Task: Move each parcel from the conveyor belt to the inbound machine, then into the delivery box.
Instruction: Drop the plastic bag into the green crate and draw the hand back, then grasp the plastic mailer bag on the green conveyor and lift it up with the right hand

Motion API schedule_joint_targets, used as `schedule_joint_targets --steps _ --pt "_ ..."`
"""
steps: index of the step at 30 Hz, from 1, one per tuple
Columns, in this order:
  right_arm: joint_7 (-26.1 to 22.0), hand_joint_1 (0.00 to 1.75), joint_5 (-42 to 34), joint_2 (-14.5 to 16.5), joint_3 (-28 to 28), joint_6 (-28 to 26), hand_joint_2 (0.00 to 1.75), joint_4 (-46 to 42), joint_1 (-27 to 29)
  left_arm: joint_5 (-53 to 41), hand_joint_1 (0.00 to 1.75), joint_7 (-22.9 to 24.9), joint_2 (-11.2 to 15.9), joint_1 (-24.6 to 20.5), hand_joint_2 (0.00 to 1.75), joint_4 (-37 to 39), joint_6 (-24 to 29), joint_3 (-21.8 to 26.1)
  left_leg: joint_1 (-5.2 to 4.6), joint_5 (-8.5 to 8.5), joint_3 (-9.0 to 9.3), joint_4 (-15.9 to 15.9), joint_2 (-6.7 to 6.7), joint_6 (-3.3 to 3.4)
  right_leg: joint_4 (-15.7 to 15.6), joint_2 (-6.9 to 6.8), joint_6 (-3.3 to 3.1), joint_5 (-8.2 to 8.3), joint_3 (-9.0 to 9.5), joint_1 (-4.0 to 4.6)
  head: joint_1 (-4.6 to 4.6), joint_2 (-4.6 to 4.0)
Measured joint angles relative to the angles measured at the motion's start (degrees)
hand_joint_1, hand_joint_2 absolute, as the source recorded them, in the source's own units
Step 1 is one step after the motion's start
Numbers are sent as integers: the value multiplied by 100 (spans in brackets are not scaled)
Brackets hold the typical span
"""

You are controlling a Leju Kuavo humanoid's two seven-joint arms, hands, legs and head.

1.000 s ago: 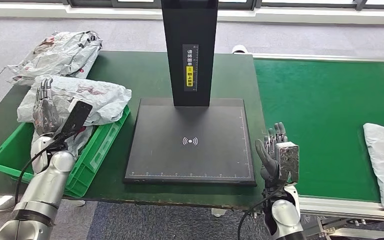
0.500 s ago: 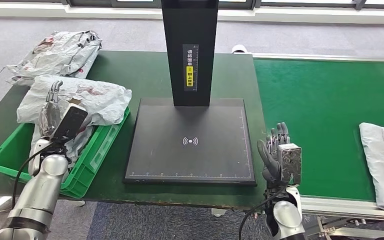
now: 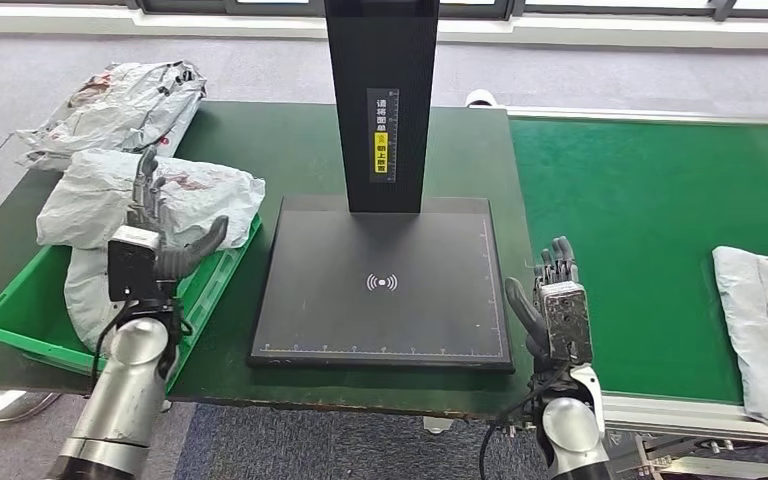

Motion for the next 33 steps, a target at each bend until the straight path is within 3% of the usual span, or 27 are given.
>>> schedule_joint_targets --steps 6,13,20,24,33 --pt "214 0 368 -2 1 -27 175 61 -22 15 0 243 -348 70 175 73 145 -839 -5 -2 0 1 4 3 -2 -1 1 0 -1 -3 0 1" --pt "456 0 1025 -2 0 -281 175 330 -186 -259 0 753 -726 -10 175 769 -20 -1552 -5 -1 0 1 6 3 -1 1 2 2 -3 -2 0 -1" --pt "510 0 1231 -10 0 -384 175 505 -216 -406 0 867 -891 -38 175 1092 -13 -1745 -4 -2 -1 0 9 2 -1 2 2 1 -5 -2 0 1" --pt "608 0 1580 -61 -3 -730 175 667 -289 -554 0 892 -991 -31 175 1266 35 -1841 -4 -2 -2 1 10 3 -2 2 2 1 -5 -3 0 1" --pt "1591 0 2955 -362 -463 -1077 175 1104 -423 -386 0 843 -1049 65 175 1520 148 -1850 -6 -2 -2 2 7 3 -2 1 4 3 -4 -5 0 1"
